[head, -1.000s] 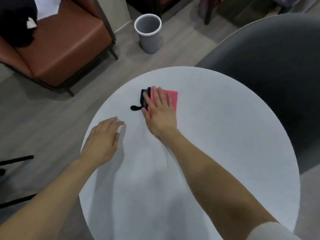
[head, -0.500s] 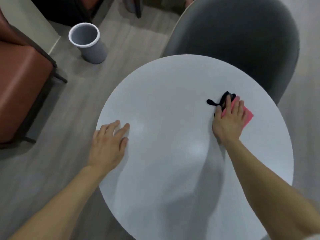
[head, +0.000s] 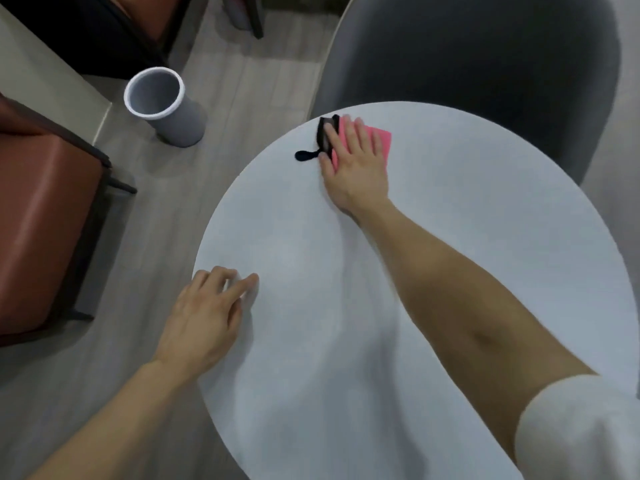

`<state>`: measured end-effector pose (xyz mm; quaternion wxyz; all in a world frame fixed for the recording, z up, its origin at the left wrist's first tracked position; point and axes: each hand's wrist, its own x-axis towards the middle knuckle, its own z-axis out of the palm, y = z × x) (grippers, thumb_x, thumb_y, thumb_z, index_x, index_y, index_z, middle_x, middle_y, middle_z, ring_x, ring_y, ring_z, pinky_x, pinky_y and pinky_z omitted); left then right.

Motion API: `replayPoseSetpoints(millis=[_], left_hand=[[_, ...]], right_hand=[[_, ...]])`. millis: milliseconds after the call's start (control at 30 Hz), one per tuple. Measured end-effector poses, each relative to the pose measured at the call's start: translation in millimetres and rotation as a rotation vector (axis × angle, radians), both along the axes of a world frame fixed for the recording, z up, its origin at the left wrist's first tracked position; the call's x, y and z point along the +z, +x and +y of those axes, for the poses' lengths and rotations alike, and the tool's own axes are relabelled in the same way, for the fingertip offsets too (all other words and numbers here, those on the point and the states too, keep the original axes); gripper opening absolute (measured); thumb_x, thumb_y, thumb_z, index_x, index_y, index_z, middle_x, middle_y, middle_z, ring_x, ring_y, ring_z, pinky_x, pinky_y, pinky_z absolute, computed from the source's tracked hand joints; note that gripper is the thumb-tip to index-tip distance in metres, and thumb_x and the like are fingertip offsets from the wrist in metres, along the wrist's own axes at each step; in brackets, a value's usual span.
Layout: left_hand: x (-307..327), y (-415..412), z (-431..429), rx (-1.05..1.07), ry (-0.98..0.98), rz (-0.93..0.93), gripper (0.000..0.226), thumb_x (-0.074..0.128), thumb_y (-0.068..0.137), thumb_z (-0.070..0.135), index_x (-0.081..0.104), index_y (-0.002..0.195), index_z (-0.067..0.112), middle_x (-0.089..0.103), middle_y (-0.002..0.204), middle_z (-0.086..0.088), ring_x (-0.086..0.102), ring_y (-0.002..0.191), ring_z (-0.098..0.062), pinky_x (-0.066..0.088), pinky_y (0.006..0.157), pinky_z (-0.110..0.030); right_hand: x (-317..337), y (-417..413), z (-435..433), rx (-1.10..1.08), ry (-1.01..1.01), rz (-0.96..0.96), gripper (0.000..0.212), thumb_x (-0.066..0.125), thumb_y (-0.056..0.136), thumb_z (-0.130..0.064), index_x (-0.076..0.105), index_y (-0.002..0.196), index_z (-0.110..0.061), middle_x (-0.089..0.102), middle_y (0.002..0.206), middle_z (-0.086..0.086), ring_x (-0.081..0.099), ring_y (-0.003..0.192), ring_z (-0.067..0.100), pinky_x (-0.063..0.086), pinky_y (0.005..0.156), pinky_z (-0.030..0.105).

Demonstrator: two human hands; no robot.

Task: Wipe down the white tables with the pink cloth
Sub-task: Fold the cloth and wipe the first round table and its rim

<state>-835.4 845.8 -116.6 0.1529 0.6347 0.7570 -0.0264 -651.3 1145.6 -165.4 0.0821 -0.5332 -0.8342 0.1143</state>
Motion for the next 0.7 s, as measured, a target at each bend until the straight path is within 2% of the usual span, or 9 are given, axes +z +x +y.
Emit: replayPoseSetpoints(millis=[167, 267, 333, 400, 467, 533, 600, 700], left_hand=[[-5.2, -9.3, -1.7, -0.06, 0.0, 0.01, 0.057, 0.048, 0.095, 0.025, 0.065, 0.149, 0.03, 0.058, 0.135, 0.002, 0.057, 0.113, -0.028, 0.059, 0.083, -0.047], [-1.7, -12.5, -0.8, -0.098, -0.02, 0.002, 0.058, 0.061, 0.092, 0.012, 0.067, 0.148, 0.026, 0.062, 0.134, -0.002, 0.061, 0.112, -0.03, 0.061, 0.08, -0.048], [3.8, -20.8, 3.3, -0.192, -0.07, -0.002, 0.071, 0.071, 0.085, -0.002, 0.066, 0.151, 0.024, 0.064, 0.134, -0.005, 0.063, 0.11, -0.031, 0.061, 0.079, -0.046], [9.6, -31.5, 14.1, -0.318, -0.116, 0.019, 0.08, 0.067, 0.081, -0.008, 0.062, 0.156, 0.023, 0.064, 0.137, -0.007, 0.064, 0.112, -0.031, 0.06, 0.081, -0.044], [13.5, -44.0, 23.8, -0.427, -0.121, 0.054, 0.073, 0.06, 0.089, -0.003, 0.059, 0.158, 0.023, 0.062, 0.141, -0.007, 0.064, 0.117, -0.03, 0.057, 0.088, -0.042], [17.3, -53.3, 29.9, -0.558, -0.11, 0.092, 0.061, 0.052, 0.097, 0.005, 0.059, 0.155, 0.023, 0.061, 0.14, -0.003, 0.061, 0.118, -0.027, 0.051, 0.091, -0.038], [20.4, -64.5, 34.0, -0.694, -0.092, 0.108, 0.056, 0.047, 0.1, 0.006, 0.059, 0.153, 0.022, 0.062, 0.131, 0.001, 0.058, 0.113, -0.024, 0.046, 0.09, -0.035], [25.9, -84.9, 35.6, -0.815, -0.086, 0.106, 0.052, 0.047, 0.101, 0.007, 0.058, 0.15, 0.022, 0.062, 0.125, 0.002, 0.057, 0.11, -0.024, 0.045, 0.088, -0.034]], right_hand=[[3.4, 120.1, 17.6, -0.409, -0.011, -0.051, 0.067, 0.02, 0.112, -0.056, 0.019, 0.174, -0.031, 0.012, 0.182, 0.003, 0.006, 0.169, 0.026, 0.004, 0.136, 0.05], [7.4, 108.6, -3.7, -0.579, -0.052, -0.065, 0.068, 0.018, 0.112, -0.054, 0.013, 0.174, -0.029, 0.006, 0.183, 0.006, 0.0, 0.169, 0.027, 0.003, 0.136, 0.054], [12.5, 63.0, -26.7, -0.535, -0.053, -0.044, 0.067, 0.02, 0.113, -0.053, 0.013, 0.175, -0.028, 0.004, 0.183, 0.008, -0.001, 0.169, 0.029, 0.002, 0.135, 0.055], [13.1, 5.2, -59.0, -0.318, -0.034, -0.017, 0.066, 0.024, 0.113, -0.052, 0.017, 0.174, -0.029, 0.006, 0.183, 0.007, 0.0, 0.169, 0.028, 0.002, 0.135, 0.054], [11.5, -43.9, -103.2, -0.082, -0.026, -0.004, 0.064, 0.027, 0.114, -0.053, 0.022, 0.173, -0.03, 0.009, 0.183, 0.005, 0.003, 0.169, 0.027, 0.004, 0.135, 0.054], [7.1, -59.2, -155.6, 0.063, -0.017, -0.024, 0.062, 0.028, 0.115, -0.053, 0.023, 0.173, -0.03, 0.012, 0.182, 0.004, 0.004, 0.169, 0.026, 0.006, 0.135, 0.055], [2.3, -34.6, -198.4, 0.041, 0.025, -0.034, 0.061, 0.03, 0.116, -0.054, 0.025, 0.172, -0.031, 0.014, 0.182, 0.002, 0.005, 0.169, 0.023, 0.006, 0.136, 0.053], [3.8, 46.2, -260.8, -0.335, 0.024, -0.059, 0.061, 0.032, 0.115, -0.055, 0.025, 0.172, -0.034, 0.016, 0.181, -0.002, 0.008, 0.169, 0.021, 0.012, 0.135, 0.052]])
